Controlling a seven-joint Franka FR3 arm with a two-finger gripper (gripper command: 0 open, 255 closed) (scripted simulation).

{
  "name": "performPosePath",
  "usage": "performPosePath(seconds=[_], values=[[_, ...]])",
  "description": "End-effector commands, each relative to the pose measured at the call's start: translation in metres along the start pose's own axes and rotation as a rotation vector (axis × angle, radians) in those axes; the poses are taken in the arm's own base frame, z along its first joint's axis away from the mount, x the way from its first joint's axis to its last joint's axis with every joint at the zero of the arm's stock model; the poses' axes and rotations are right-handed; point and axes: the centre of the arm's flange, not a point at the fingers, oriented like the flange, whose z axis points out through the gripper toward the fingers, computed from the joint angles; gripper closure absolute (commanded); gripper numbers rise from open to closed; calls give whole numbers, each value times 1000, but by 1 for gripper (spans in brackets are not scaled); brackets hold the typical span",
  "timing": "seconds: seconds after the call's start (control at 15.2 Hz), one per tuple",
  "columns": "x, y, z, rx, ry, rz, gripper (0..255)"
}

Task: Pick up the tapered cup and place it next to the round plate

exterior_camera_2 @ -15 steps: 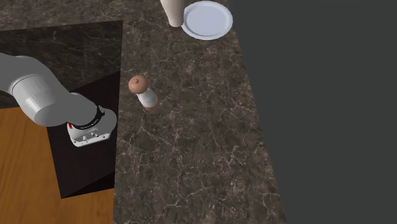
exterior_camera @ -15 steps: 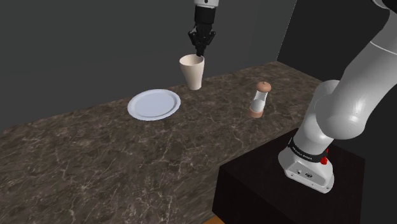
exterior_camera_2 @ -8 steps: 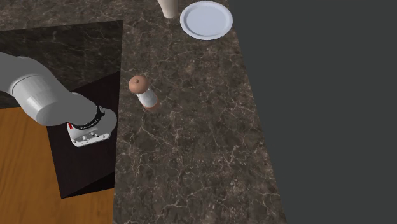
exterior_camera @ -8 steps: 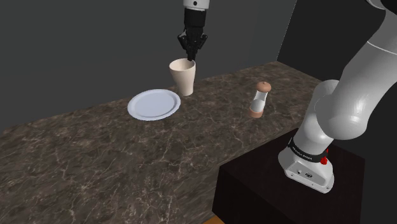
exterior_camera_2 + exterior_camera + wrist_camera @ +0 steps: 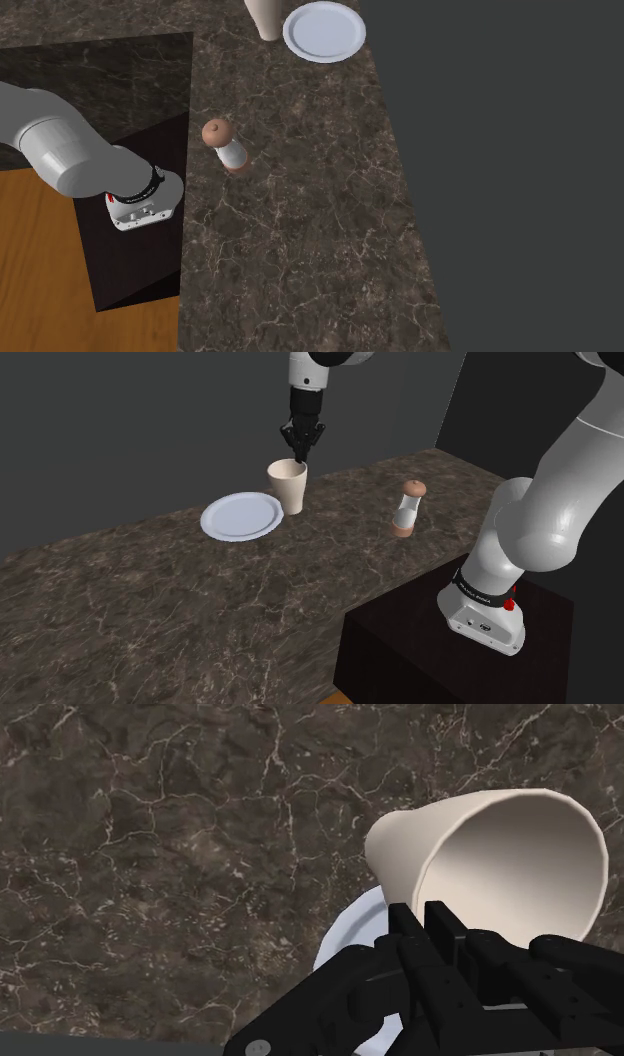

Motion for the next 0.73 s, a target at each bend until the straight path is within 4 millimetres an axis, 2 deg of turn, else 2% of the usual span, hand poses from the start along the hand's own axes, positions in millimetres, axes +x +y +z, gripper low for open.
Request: performPosePath(seconds=[0.0,0.66], values=[[0,2,10,0,1,0,255],[-2,8,63,0,1,0,255]])
